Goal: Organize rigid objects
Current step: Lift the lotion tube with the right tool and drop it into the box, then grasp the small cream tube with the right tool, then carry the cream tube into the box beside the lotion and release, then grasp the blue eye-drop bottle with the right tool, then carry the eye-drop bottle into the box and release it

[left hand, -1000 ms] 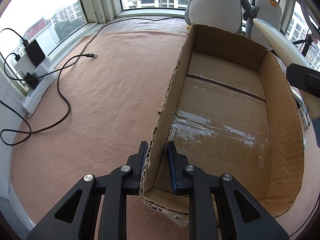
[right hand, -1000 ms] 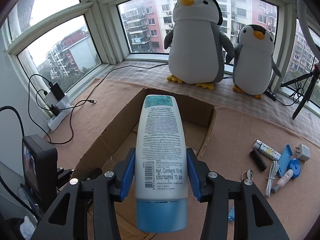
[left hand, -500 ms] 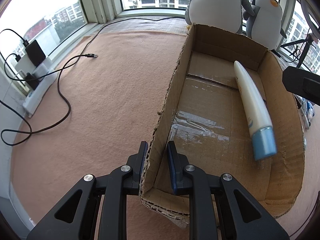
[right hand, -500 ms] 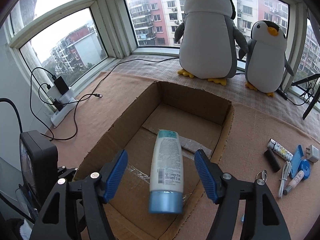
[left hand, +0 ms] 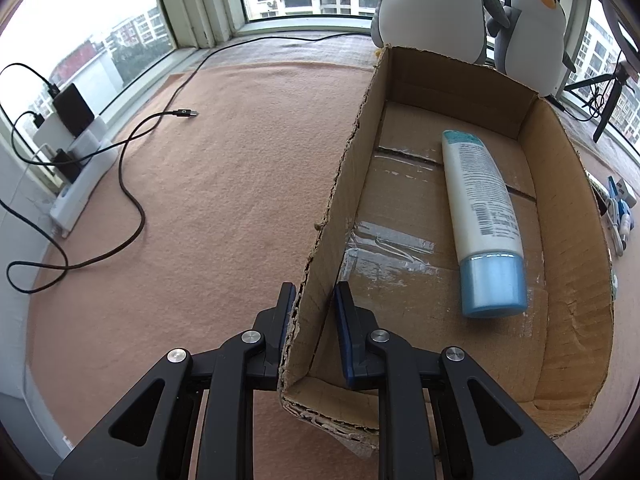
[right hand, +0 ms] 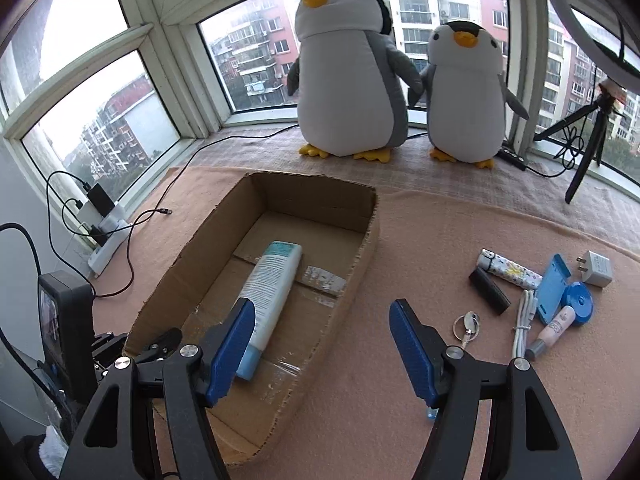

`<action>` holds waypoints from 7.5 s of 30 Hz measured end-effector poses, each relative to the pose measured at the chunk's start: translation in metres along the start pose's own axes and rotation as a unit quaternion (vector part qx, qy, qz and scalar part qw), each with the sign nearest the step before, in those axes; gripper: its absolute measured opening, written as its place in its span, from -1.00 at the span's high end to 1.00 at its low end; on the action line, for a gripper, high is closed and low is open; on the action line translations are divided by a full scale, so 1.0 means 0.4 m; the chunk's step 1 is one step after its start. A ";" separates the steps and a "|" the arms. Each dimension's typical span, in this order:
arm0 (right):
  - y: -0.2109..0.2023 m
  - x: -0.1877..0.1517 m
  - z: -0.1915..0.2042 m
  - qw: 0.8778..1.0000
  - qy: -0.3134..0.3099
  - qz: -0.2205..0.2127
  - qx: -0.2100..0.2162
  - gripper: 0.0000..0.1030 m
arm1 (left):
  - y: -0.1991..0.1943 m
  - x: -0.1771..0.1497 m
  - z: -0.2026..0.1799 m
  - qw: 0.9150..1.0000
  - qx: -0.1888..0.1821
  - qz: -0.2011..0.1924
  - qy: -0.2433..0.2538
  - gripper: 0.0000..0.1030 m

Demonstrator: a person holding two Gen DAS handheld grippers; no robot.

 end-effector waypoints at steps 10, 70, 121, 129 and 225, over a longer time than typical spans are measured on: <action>-0.080 -0.083 -0.285 0.993 0.095 0.005 -0.073 -0.28 | 0.000 0.000 -0.001 1.000 0.004 0.000 -0.002 0.65; -0.057 -0.095 -0.324 0.987 0.143 0.048 -0.060 0.65 | -0.001 0.000 -0.002 1.000 0.000 -0.003 -0.009 0.65; -0.035 -0.082 0.065 0.999 -0.004 0.032 0.030 -0.32 | 0.000 0.001 -0.003 1.000 0.000 -0.004 -0.009 0.65; -0.052 -0.141 -0.106 0.998 0.038 0.040 -0.025 -0.32 | 0.000 0.001 -0.003 1.000 0.000 -0.005 -0.010 0.65; 0.147 0.070 0.109 0.994 -0.097 0.041 -0.003 -0.19 | -0.003 0.000 -0.001 1.000 -0.001 -0.008 -0.012 0.65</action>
Point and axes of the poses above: each gripper's, at about its wrist camera, not at the fingertips, and y roughly the way its jaws point, z to its left, x to its top, the point moved 10 cm from there along y, roughly the way its jaws point, and after that the axes turned 6 degrees about -y, right-handed, at the moved point
